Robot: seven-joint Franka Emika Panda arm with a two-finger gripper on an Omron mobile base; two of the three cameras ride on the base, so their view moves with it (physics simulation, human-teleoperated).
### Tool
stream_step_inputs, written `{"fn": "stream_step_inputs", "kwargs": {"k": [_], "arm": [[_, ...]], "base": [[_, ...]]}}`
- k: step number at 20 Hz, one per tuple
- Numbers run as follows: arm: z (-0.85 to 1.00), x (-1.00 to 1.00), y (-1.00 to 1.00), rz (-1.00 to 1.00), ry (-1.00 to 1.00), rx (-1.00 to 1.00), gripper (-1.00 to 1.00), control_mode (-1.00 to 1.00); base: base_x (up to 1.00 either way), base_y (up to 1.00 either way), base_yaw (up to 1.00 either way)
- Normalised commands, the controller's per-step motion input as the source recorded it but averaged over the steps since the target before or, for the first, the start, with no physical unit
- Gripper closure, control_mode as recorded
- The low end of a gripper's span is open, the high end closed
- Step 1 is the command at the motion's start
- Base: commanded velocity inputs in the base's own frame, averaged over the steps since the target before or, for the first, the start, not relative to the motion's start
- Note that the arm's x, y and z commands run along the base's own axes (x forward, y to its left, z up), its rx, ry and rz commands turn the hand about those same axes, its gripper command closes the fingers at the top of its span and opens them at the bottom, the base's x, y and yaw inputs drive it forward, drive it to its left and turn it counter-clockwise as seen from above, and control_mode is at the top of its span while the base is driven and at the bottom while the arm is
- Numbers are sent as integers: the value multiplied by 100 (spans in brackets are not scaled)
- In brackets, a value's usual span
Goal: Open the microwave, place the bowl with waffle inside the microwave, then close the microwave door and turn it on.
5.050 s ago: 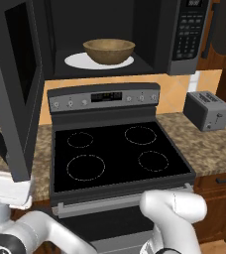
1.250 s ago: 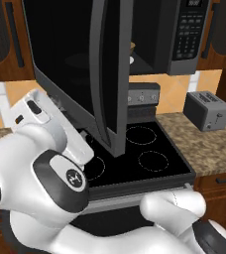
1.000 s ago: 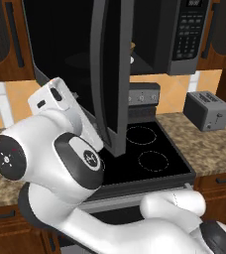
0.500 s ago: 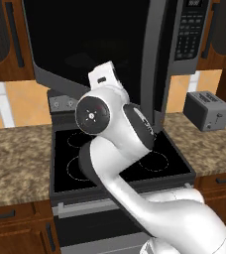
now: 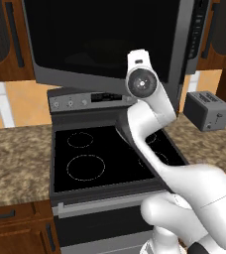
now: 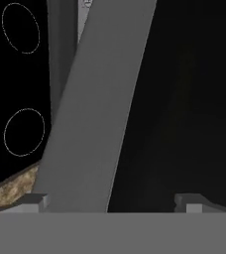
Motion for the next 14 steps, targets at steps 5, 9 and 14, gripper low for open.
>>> {"fn": "stream_step_inputs", "kwargs": {"k": [5,9,14], "arm": [[22,100,-38,0,0,20,-100,-100],[22,100,-36,0,0,18,-100,-100],[7,92,-31,0,0,17,-100,-100]], "base": [[0,0,0],[0,0,0],[0,0,0]]}}
